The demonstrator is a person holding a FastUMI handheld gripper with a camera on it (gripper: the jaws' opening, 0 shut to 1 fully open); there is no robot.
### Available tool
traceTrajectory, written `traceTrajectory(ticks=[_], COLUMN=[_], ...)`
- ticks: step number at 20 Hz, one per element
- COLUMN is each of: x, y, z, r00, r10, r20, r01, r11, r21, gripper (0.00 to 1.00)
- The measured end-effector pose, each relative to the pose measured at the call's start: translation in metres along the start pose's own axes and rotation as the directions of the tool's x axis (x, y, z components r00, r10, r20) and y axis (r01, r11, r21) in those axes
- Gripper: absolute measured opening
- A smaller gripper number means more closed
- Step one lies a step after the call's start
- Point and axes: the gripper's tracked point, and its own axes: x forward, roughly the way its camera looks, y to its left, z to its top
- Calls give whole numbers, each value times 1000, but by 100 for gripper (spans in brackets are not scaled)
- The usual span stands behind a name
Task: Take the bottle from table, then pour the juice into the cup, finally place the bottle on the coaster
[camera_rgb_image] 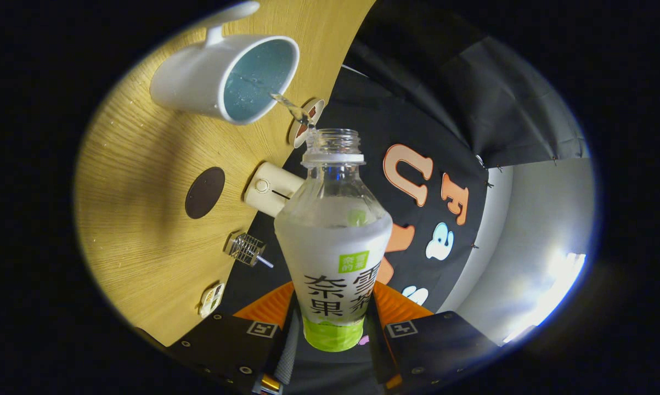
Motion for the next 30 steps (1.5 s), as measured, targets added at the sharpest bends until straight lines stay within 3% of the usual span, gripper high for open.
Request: traceTrajectory(ticks=[30], x=[20], y=[-22], z=[33], r00=[987], r10=[-26], r20=[159], r01=[66], r11=[966], r21=[-250], gripper=[57])
